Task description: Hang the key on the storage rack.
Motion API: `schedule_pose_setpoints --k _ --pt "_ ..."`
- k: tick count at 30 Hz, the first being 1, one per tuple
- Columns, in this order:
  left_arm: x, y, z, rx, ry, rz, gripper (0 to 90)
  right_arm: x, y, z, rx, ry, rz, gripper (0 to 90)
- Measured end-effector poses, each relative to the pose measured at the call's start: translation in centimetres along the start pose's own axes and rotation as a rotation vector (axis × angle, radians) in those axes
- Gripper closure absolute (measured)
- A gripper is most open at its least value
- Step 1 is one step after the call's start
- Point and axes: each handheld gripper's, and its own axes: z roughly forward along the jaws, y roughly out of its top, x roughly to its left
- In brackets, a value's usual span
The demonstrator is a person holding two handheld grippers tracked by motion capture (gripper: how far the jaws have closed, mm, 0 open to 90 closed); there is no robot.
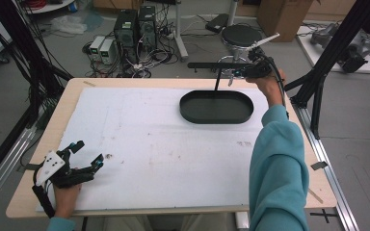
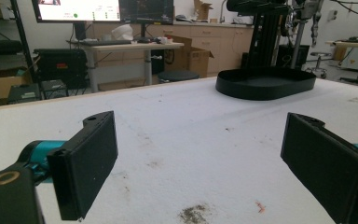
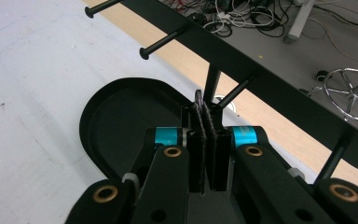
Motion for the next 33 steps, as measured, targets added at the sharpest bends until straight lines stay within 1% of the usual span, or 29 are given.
schedule_pose_setpoints --k 1,4,5,8,10,11,14,18,22,25,27,29,30,33 --pt "0.0 0.0 0.0 -0.001 0.000 -0.001 11.2 0.0 0.0 0.1 0.001 -0.003 0.006 89.1" --pt "0.0 0.0 0.0 0.000 0.000 -0.001 11.2 -0.2 -0.1 0.2 0.001 -0.003 0.004 89.0" --pt "0.0 0.0 0.0 0.001 0.001 -0.002 11.2 -0.4 -0.1 0.3 0.001 -0.008 0.012 89.1" --pt "0.0 0.0 0.0 -0.001 0.001 -0.006 11.2 -0.5 -0.2 0.5 0.001 -0.004 0.015 89.0" --pt "0.0 0.0 0.0 -0.001 0.000 -0.005 11.2 -0.7 -0.3 0.6 0.005 -0.007 0.006 89.0" --pt "0.0 0.0 0.0 -0.001 0.000 -0.005 11.2 -0.8 -0.3 0.6 0.003 -0.007 0.015 89.1" --pt "0.0 0.0 0.0 0.000 0.001 -0.005 11.2 -1.0 -0.3 0.6 -0.011 -0.009 0.012 89.0" --pt "0.0 0.0 0.0 0.003 0.003 -0.001 11.2 -1.2 -0.4 0.7 -0.011 -0.012 0.014 89.0" --pt "0.0 0.0 0.0 0.005 0.002 -0.001 11.2 -1.5 -0.4 0.9 -0.019 -0.014 0.003 89.0" --pt "0.0 0.0 0.1 0.005 0.002 -0.001 11.2 -1.5 -0.3 1.0 -0.019 -0.015 0.008 89.0" --pt "0.0 0.0 0.0 0.007 0.002 0.001 11.2 -1.6 0.0 1.0 -0.016 -0.017 0.002 89.0" --pt "0.0 0.0 0.0 0.007 0.002 0.001 11.2 -1.7 0.2 1.1 -0.018 -0.021 -0.015 88.8" --pt "0.0 0.0 0.0 0.007 0.002 0.001 11.2 -1.7 0.1 1.1 -0.019 -0.017 -0.011 88.6" --pt "0.0 0.0 0.1 0.005 0.002 0.001 11.2 -1.8 0.1 1.3 -0.013 -0.026 -0.018 87.9"
